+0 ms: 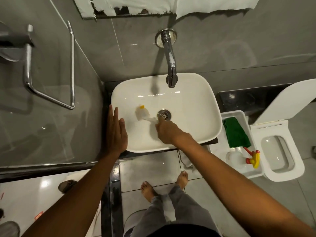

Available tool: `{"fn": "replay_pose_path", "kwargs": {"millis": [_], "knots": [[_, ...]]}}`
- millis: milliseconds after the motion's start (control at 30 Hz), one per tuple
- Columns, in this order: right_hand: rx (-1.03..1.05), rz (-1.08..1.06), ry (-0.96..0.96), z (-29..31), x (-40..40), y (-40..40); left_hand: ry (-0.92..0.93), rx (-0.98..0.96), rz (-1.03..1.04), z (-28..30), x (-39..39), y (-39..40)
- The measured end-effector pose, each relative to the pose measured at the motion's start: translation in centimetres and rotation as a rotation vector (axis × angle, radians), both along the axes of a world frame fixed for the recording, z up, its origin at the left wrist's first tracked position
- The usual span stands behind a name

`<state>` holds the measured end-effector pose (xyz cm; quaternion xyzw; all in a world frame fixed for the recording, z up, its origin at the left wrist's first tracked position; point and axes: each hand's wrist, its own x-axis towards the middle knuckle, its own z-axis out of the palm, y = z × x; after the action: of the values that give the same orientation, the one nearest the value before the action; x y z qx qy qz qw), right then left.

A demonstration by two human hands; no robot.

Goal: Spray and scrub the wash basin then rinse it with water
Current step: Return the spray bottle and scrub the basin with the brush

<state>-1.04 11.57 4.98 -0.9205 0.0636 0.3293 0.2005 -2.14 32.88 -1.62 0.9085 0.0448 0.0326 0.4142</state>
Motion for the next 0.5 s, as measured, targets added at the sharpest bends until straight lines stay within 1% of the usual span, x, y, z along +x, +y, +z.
{"fn": "replay_pose_path", "kwargs": {"millis": [67, 200, 267, 300, 367, 467, 500], "knots": [[-0.130, 0.010, -0.036, -0.1, -1.5, -4.0, 0.003, 0.001, 0.004, 0.0, 0.0, 0.0], [-0.381, -0.228, -0.123, 1.0, -2.7, -12.7, -0.006, 0.000, 0.002, -0.1, -0.2, 0.2], [-0.411, -0.334, -0.172, 1.5, -3.6, -15.1, -0.004, -0.007, -0.005, -0.1, -0.2, 0.2], [-0.403, -0.335, -0.147, 1.7, -4.3, -14.9, -0.005, -0.008, -0.006, -0.2, -0.2, 0.2], [-0.368, -0.259, -0.039, 2.0, -5.9, -12.8, -0.008, -0.013, -0.007, -0.2, -0.2, 0.2], [-0.293, 0.021, 0.102, 2.9, -7.6, -6.7, -0.015, -0.015, -0.013, -0.3, -0.2, 0.2], [-0.246, 0.070, 0.129, 3.2, -8.0, -4.2, -0.018, -0.013, -0.012, -0.3, -0.2, 0.2]]}}
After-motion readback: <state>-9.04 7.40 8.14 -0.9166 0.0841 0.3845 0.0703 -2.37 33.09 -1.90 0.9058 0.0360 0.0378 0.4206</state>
